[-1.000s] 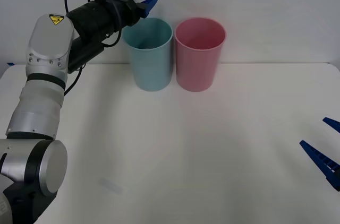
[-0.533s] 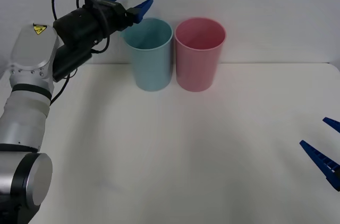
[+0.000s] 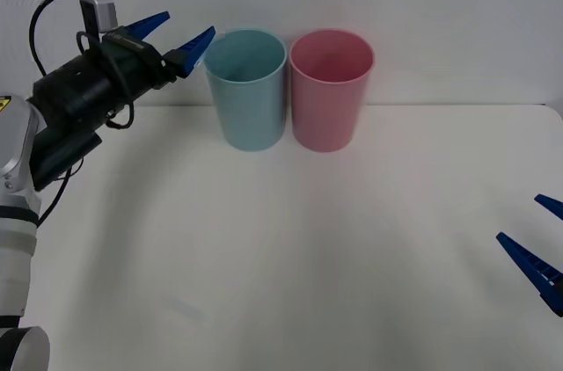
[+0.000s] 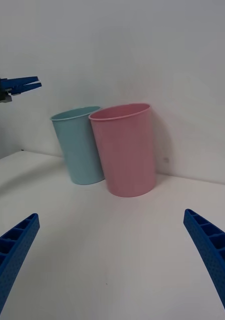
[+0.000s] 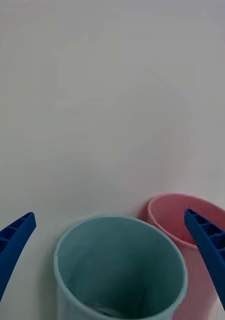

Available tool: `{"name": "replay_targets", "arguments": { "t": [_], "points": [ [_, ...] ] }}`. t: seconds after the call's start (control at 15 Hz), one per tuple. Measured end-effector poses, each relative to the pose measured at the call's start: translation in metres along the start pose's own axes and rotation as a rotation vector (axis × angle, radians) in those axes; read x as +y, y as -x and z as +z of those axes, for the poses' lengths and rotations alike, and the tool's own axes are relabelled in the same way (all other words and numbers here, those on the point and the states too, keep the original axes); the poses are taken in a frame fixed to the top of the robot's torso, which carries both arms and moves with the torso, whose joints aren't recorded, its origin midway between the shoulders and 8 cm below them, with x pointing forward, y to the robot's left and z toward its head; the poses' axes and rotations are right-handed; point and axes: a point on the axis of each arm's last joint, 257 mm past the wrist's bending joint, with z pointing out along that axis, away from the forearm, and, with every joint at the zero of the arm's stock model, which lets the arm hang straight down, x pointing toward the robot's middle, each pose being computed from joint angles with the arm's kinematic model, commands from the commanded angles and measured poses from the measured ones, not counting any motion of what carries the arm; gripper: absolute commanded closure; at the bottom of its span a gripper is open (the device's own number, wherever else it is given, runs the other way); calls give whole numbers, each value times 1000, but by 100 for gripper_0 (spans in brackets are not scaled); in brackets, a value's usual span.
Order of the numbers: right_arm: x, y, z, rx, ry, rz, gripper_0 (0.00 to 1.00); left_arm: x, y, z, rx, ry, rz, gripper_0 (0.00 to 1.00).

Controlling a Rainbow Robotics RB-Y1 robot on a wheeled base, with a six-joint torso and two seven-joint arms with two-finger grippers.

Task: Grasp the object on the table and drop it into the matching bin: aluminum can to the light blue bin, PET bottle to the pink bin.

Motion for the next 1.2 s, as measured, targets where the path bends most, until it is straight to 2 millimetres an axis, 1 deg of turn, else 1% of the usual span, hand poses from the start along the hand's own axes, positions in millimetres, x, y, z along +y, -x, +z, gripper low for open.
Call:
{"name": "replay_targets", "arguments": {
  "t": [0.2, 0.4, 0.73, 0.93, 1.2],
  "points": [
    [0, 0, 0, 0, 0, 0, 0, -1, -6, -39, 7, -17, 25, 0],
    [0, 0, 0, 0, 0, 0, 0, 0, -14, -82, 30, -26, 71, 0],
    [0, 0, 0, 0, 0, 0, 0, 2, -38, -151, 78, -25, 164, 0],
    [0, 0, 0, 0, 0, 0, 0, 4, -48, -190, 112, -30, 194, 0],
    [0, 0, 0, 0, 0, 0, 0, -3, -57, -238, 169, -47, 204, 0]
  ]
}}
